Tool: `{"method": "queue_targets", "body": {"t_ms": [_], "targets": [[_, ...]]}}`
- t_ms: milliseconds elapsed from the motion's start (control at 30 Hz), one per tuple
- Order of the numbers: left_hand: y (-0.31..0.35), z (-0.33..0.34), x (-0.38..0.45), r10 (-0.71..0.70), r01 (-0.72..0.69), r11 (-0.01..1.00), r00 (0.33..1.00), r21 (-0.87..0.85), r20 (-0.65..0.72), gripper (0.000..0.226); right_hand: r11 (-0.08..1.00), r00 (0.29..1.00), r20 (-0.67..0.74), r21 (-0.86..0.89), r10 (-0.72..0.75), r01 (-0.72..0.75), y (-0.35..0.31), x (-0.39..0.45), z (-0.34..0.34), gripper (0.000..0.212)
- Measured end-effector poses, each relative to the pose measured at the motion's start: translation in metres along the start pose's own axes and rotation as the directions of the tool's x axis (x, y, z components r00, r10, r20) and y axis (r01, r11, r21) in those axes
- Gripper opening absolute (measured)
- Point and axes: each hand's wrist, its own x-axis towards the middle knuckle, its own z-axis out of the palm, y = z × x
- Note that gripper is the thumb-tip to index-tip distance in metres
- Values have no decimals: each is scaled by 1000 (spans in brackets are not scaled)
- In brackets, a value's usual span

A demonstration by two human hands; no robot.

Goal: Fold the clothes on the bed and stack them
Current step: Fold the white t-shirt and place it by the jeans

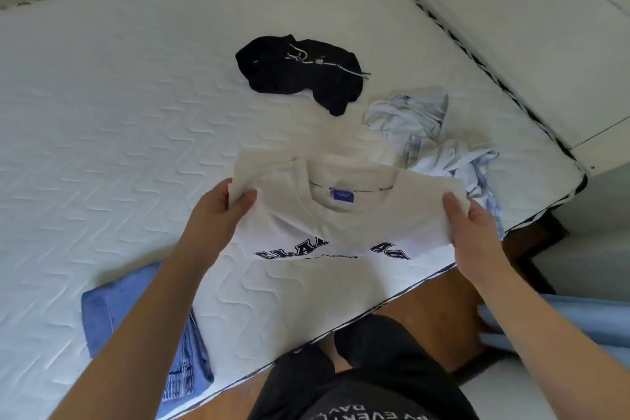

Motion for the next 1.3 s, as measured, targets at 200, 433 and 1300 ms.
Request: {"method": "queue_targets", "body": {"t_ms": [200,433,1300], "targets": [[-10,-21,-82,-56,39,986,994,-163,-95,14,985,989,113,-129,-96,111,-47,-17,11,20],[-27,-26,-186,-249,167,956,894,-239,-372,27,965,916,396,-214,-58,153,-60,-21,30,24],[-104,-4,-554,-602,-6,779,274,-627,-750,22,852,277,961,-155,12,500,-12,-260,261,19]]}}
